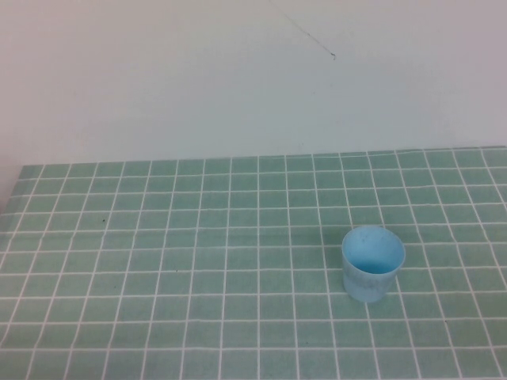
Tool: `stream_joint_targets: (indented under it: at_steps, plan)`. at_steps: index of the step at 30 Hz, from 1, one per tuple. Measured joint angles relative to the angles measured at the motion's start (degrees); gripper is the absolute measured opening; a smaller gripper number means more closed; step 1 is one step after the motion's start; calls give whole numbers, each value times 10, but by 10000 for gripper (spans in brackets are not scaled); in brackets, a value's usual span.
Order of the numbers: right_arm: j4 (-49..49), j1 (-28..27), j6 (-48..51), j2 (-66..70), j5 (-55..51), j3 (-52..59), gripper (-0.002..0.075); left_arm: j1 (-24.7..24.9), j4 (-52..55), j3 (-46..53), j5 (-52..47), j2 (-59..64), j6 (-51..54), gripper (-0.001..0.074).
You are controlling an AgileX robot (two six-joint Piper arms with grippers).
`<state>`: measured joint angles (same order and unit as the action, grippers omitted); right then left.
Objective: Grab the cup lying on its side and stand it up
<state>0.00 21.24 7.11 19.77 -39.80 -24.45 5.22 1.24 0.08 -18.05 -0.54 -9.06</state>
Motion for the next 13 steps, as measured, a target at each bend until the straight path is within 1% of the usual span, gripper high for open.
stream_joint_targets:
  at_steps: [8, 9, 11, 13]
  plan:
    - [0, 0, 0, 0, 0, 0, -3, 0, 0, 0, 0, 0, 0, -1]
    - [-11, 0, -4, -1, 4, 0, -3, 0, 0, 0, 0, 0, 0, -1]
    - [-68, -3, -36, -19, 22, 0, -3, 0, 0, 0, 0, 0, 0, -1]
    - [-77, -23, -56, -39, 59, 10, -3, 0, 0, 0, 0, 0, 5, -1]
